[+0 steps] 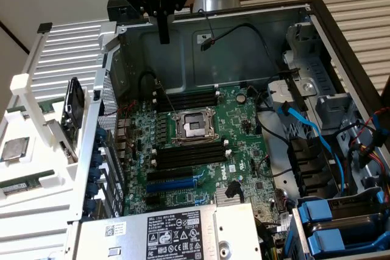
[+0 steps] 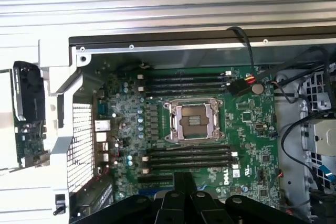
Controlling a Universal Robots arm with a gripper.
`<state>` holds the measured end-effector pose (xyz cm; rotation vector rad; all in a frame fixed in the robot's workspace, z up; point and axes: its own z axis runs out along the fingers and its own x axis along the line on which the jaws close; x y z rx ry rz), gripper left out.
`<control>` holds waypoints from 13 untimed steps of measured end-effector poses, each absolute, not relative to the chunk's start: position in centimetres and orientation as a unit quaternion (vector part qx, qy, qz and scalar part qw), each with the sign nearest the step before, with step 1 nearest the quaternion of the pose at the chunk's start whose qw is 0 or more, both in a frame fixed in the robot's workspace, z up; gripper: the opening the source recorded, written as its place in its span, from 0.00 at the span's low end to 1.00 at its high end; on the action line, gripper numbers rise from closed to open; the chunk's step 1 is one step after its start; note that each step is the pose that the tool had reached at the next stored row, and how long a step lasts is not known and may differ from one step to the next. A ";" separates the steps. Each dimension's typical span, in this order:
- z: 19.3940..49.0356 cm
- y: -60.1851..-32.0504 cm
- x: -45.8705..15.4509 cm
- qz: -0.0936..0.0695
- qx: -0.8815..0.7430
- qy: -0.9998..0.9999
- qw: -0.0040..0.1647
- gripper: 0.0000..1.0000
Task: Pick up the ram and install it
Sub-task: 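Reach for the ram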
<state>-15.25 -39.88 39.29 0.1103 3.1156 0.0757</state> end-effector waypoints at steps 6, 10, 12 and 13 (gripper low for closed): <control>39.3 -39.9 -17.3 0.024 0.035 0.999 0.015 0.11; 39.3 -39.9 -18.7 0.025 0.035 0.999 0.020 0.11; 39.3 -39.9 -19.4 0.025 0.035 0.999 0.021 0.11; 39.3 -39.9 -19.7 0.025 0.035 0.999 0.021 0.11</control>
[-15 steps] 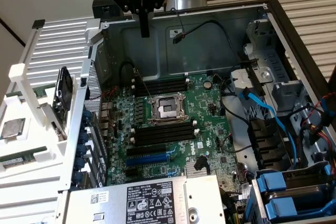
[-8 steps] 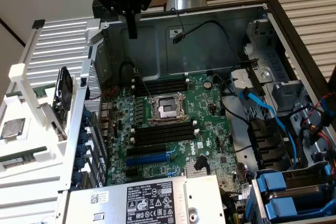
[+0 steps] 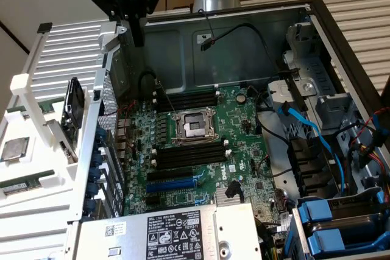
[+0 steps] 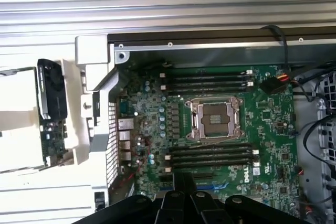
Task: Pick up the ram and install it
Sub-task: 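Reach for the ram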
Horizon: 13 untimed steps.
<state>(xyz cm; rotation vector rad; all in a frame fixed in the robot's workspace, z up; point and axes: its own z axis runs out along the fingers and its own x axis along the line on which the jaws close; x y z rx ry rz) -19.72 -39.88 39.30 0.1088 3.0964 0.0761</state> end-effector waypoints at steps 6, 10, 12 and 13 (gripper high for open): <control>39.3 -39.9 -22.4 0.025 0.035 0.999 0.026 0.11; 39.3 -39.9 -24.1 0.025 0.035 0.999 0.027 0.11; 39.3 -39.9 -25.3 0.025 0.035 0.999 0.028 0.11; 39.3 -39.9 -26.0 0.025 0.035 0.999 0.028 0.11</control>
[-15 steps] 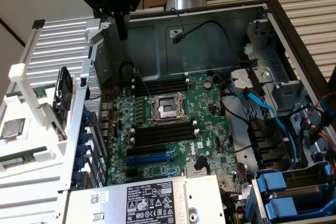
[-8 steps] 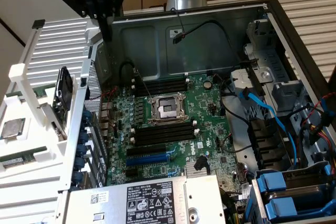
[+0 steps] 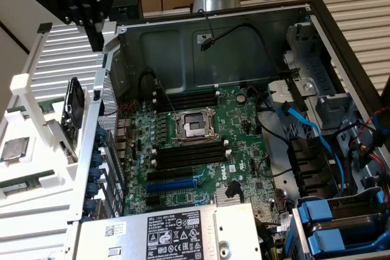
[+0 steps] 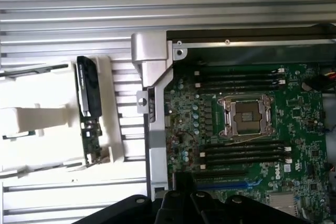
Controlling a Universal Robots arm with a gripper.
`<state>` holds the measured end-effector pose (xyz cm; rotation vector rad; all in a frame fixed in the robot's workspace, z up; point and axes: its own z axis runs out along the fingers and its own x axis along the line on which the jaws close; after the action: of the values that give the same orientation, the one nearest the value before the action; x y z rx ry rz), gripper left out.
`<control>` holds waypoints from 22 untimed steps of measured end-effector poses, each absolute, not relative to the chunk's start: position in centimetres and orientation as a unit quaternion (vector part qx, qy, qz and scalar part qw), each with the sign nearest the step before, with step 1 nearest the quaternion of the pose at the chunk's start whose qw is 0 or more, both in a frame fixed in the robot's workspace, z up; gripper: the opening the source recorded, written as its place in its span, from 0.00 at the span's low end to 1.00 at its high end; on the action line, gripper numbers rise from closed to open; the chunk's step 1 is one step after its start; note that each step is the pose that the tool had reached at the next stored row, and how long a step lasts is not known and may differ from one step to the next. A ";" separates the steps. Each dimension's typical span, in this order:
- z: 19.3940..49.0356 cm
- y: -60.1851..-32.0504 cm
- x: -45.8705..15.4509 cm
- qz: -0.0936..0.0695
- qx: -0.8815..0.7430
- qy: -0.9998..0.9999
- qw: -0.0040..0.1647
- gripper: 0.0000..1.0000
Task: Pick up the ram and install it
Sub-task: 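Reach for the ram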
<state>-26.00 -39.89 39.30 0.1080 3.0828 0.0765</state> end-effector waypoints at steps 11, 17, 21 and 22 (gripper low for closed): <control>39.3 -39.9 -33.3 0.025 0.035 0.999 0.032 0.11; 39.3 -39.9 -37.3 0.025 0.035 0.999 0.032 0.11; 39.3 -39.4 -38.9 0.021 0.035 0.999 0.015 0.11; 39.3 -39.2 -39.2 0.020 0.035 0.999 0.012 0.11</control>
<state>-39.25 -39.24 39.35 0.1088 3.1158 0.0621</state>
